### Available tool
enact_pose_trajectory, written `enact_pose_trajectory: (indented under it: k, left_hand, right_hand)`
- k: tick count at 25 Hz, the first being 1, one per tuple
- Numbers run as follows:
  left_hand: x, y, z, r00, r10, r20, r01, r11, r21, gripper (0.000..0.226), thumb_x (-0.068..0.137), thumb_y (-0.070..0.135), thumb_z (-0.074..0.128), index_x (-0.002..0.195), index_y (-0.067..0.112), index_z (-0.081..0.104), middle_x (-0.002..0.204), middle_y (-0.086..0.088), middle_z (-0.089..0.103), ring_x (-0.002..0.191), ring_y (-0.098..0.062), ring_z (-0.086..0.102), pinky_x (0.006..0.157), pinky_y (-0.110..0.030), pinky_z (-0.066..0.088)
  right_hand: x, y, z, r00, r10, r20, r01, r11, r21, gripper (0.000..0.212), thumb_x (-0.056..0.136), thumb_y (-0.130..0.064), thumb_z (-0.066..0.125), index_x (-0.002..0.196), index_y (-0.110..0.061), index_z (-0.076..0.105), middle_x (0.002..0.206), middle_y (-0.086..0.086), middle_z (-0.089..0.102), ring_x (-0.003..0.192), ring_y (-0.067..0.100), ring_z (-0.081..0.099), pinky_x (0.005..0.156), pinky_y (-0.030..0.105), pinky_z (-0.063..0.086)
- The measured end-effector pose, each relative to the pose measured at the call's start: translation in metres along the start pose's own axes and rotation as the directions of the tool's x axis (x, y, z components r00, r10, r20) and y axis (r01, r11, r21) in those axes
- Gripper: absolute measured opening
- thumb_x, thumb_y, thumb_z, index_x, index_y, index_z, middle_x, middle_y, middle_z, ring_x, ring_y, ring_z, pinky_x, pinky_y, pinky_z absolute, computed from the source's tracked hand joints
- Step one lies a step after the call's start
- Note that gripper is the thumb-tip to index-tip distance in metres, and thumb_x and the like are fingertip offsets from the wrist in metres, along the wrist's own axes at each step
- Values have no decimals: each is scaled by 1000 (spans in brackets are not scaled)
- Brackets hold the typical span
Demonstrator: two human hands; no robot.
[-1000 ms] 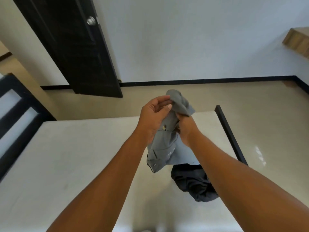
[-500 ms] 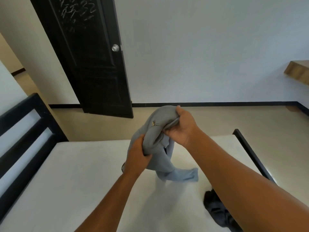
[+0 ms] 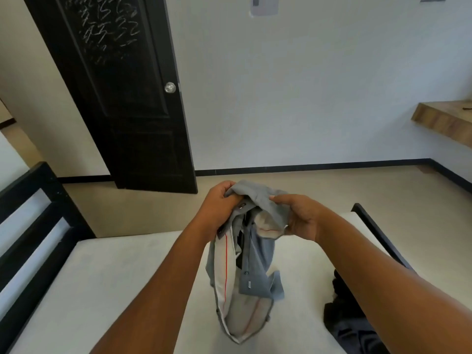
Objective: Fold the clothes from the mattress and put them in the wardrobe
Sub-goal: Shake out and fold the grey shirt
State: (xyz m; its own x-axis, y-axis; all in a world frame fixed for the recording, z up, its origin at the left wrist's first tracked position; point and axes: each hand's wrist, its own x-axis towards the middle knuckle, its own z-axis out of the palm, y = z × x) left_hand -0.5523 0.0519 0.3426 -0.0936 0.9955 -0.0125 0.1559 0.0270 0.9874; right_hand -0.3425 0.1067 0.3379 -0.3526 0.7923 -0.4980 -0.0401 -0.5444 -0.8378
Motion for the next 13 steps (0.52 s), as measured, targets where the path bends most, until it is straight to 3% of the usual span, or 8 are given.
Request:
enact_pose_trajectory:
  k: [3, 5, 7, 9, 11, 13]
  left_hand:
    - [4, 4, 10, 992, -59, 114, 38, 983, 178, 21, 102, 39, 58, 117, 26, 67, 109, -4, 73, 102, -24, 71, 96, -43, 59]
    - [7, 12, 19, 984, -58, 169, 4, 954, 301, 28, 102, 30, 60, 130, 33, 58, 117, 2, 67, 104, -19, 67, 95, -41, 59]
    - [12, 20, 31, 974, -39, 225, -38, 945, 326, 61, 97, 20, 67, 147, 43, 40, 126, 3, 61, 107, -19, 67, 93, -39, 60]
    - [17, 25, 49, 971, 42, 236, -134, 911, 390, 72, 98, 18, 66, 153, 46, 29, 131, 2, 60, 112, -21, 66, 94, -37, 59]
    - [26, 29, 65, 977, 157, 142, -203, 891, 406, 58, 102, 21, 60, 152, 40, 36, 131, 2, 61, 112, -15, 63, 93, -30, 55]
    - [40, 36, 76, 978, 204, -35, -183, 934, 307, 35, 105, 23, 53, 139, 34, 53, 124, 3, 66, 102, -10, 64, 86, -27, 56]
  right_hand:
    - [0, -14, 1, 998, -55, 12, 50, 966, 252, 30, 98, -21, 55, 122, -3, 60, 98, 17, 70, 77, 27, 70, 65, 38, 59]
    - [-3, -29, 3, 998, -66, -15, 67, 971, 227, 28, 99, -20, 56, 119, 0, 60, 99, 21, 69, 74, 29, 69, 62, 38, 59]
    - [-7, -42, 5, 993, -98, -65, 104, 991, 90, 23, 98, -12, 58, 116, 2, 59, 99, 23, 67, 75, 30, 69, 64, 39, 59]
    - [-14, -53, 2, 983, -179, -31, 179, 984, -20, 28, 98, -7, 58, 123, 6, 60, 102, 21, 69, 82, 28, 70, 68, 38, 60]
    - [-19, -63, -6, 961, -265, 81, 265, 964, 10, 38, 99, -18, 61, 128, 6, 60, 110, 20, 69, 95, 29, 70, 81, 39, 61]
    - [-20, -68, -22, 933, -321, 164, 313, 947, 77, 46, 100, -39, 62, 128, -3, 62, 116, 18, 69, 104, 29, 68, 96, 43, 56]
